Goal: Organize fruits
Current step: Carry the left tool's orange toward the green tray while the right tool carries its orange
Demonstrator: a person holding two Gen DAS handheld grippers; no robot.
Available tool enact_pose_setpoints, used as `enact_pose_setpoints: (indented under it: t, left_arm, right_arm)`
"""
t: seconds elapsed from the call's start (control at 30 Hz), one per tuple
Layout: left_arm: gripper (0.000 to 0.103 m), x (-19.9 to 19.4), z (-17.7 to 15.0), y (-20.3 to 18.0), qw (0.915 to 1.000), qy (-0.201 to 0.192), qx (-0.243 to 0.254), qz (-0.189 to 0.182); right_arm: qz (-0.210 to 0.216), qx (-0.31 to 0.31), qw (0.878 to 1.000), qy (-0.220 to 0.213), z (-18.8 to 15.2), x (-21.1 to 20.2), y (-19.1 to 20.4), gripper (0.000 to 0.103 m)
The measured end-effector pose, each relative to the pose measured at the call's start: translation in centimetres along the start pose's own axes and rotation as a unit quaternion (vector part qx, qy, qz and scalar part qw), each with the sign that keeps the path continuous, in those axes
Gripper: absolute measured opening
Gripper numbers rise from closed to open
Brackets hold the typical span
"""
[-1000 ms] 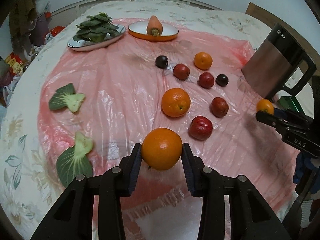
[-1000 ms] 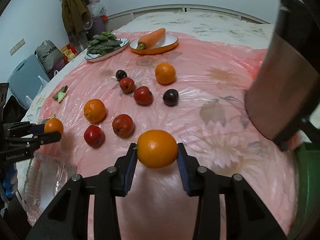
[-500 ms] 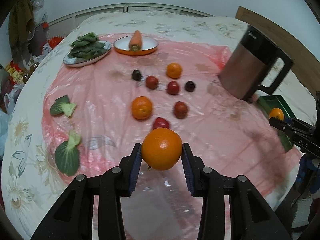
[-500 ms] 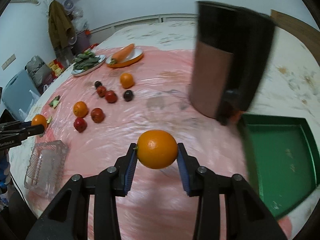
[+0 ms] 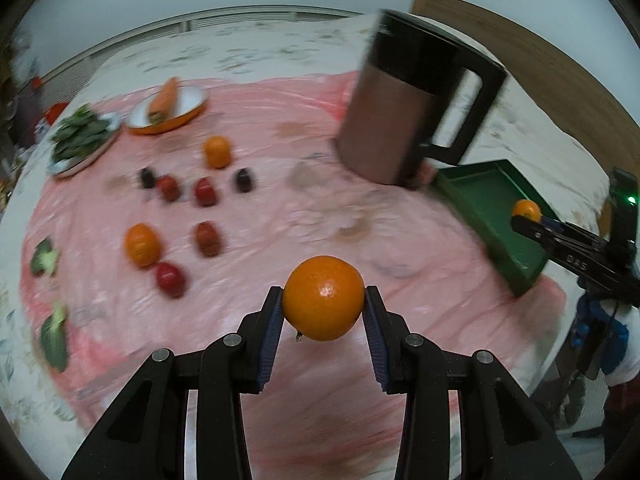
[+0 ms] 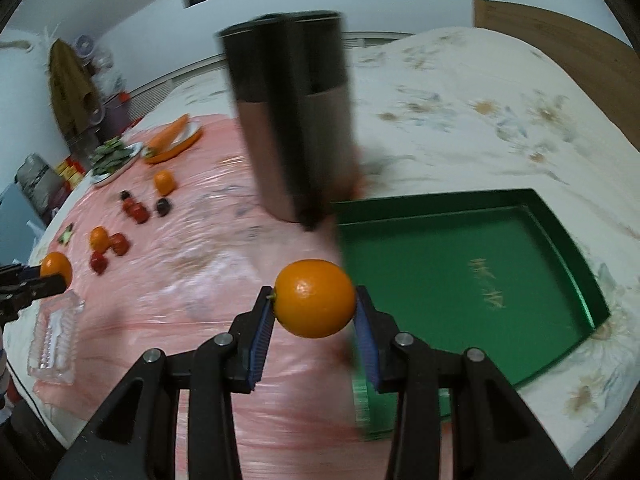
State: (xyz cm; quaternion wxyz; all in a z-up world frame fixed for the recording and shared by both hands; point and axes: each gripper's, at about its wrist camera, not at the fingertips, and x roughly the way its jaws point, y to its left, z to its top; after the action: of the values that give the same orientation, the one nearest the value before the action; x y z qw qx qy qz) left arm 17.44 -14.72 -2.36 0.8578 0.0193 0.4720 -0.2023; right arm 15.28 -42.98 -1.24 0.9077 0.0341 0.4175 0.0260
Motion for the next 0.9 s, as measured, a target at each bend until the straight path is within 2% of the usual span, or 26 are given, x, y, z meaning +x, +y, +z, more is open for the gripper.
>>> enact_pose_setpoints:
  t: [0.4,0.7,0.9]
  left_arm:
    - [0.034,5.2,4.7,-12.5,0.9952,0.019,0.057,-0.077]
    - [0.034,10.1,5.7,-21.9,0.9851,0.055,0.127,-0.101]
    - [0.034,13.6,5.6,-24.8,0.9814,0.083,0.14,-0.102]
  right_arm:
    - [-0.062,0.057,0.996,-0.005,-0.3,1.7,-10.5,0.041]
    - [-0.105,0.085,0.991,-0.008,-1.1,3.3,-16.2,0.041]
    - [-0.112,0.095,0.989,-0.011,-2.0,3.9,-17.5,0.041]
